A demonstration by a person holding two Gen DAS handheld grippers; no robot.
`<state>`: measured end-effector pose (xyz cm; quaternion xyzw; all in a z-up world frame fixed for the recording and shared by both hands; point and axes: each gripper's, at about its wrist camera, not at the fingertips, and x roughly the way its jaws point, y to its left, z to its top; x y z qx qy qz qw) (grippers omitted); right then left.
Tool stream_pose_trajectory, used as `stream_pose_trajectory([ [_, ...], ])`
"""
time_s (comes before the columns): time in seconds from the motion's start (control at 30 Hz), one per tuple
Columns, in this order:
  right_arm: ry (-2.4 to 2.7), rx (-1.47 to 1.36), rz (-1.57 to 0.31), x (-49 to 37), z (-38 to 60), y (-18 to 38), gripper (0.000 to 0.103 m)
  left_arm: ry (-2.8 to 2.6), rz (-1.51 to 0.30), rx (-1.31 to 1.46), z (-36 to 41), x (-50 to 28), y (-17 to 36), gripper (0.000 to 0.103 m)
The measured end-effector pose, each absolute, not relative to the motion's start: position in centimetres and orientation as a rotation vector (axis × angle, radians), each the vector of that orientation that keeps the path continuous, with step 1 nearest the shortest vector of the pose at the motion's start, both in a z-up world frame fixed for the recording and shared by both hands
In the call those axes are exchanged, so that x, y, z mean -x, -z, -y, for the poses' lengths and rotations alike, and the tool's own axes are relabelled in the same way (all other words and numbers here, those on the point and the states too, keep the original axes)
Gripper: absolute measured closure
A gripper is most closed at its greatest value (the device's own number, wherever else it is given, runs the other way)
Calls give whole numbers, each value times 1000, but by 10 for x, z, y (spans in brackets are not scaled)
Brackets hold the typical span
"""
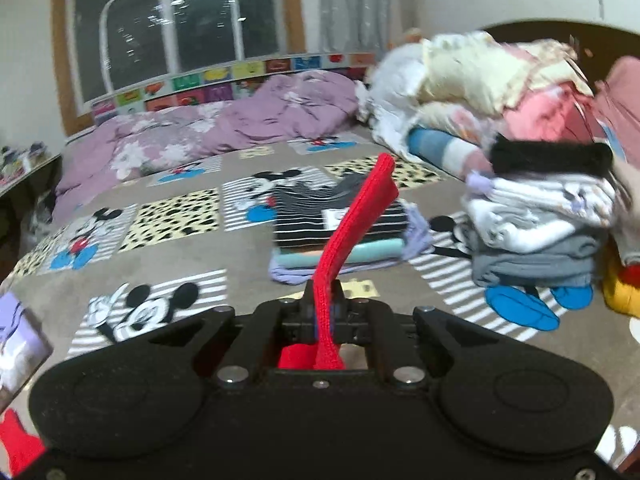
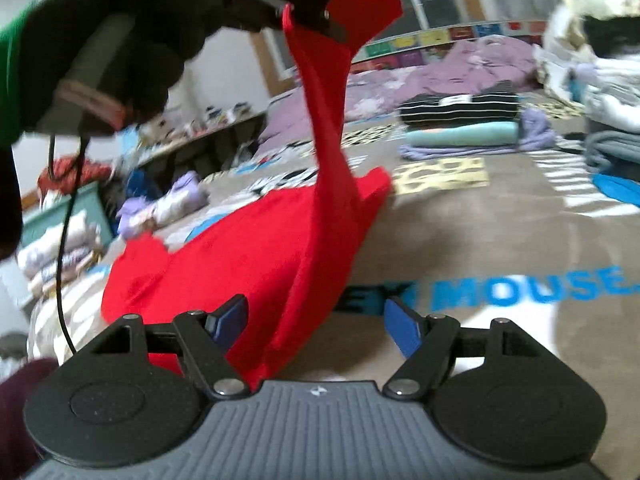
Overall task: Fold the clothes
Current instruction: 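Lift the sleeve with the left gripper and fold it across the sweater body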
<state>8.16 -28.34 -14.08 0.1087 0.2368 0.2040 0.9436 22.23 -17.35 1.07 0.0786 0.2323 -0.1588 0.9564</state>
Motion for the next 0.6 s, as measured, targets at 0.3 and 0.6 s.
stream_pose_trajectory([
  [0.3, -398, 17, -530, -73, 231, 153, 42, 287, -477, -68, 97, -224, -14, 100],
  [0.6, -411, 156, -496, -60, 208, 154, 46, 263, -504, -45, 45, -232, -4, 100],
])
